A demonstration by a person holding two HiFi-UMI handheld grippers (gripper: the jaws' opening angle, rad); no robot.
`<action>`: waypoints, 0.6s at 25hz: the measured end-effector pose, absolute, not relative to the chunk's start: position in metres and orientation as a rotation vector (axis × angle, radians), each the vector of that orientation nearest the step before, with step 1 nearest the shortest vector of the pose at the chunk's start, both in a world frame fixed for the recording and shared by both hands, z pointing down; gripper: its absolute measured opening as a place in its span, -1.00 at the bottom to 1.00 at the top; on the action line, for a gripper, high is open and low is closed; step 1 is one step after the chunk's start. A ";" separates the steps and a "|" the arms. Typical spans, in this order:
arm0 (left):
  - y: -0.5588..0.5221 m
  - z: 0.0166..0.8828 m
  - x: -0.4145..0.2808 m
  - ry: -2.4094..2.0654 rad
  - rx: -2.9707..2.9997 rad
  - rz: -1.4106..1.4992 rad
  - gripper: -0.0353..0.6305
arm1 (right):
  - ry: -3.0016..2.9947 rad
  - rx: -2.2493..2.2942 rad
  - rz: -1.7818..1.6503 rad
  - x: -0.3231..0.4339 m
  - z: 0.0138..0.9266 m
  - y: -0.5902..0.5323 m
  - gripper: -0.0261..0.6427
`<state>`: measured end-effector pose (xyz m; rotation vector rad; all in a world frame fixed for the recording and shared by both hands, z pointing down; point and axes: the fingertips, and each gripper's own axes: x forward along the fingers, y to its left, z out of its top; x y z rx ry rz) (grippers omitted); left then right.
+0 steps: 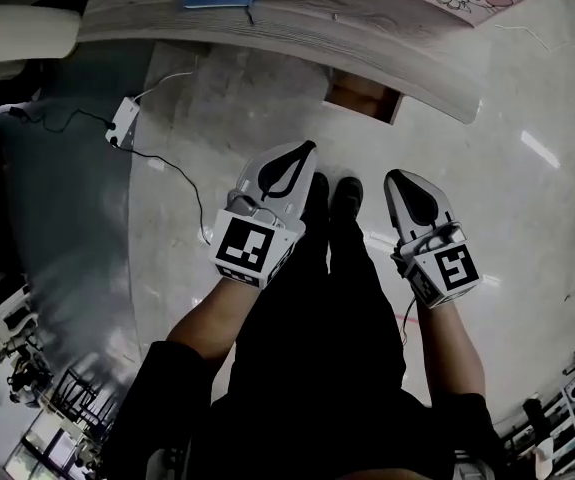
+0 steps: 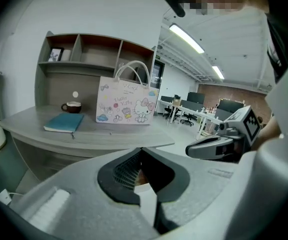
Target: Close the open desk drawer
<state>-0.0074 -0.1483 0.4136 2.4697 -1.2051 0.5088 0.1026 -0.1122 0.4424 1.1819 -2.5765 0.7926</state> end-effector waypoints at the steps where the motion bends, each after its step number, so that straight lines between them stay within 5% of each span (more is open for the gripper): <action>1: -0.155 0.428 -0.007 -1.200 2.475 0.512 -0.88 | -2.573 1.180 0.799 0.101 0.459 -0.118 -0.87; 15: -0.200 0.669 -0.010 -1.057 2.480 0.690 -0.88 | -2.444 1.238 1.022 0.086 0.703 -0.158 -0.88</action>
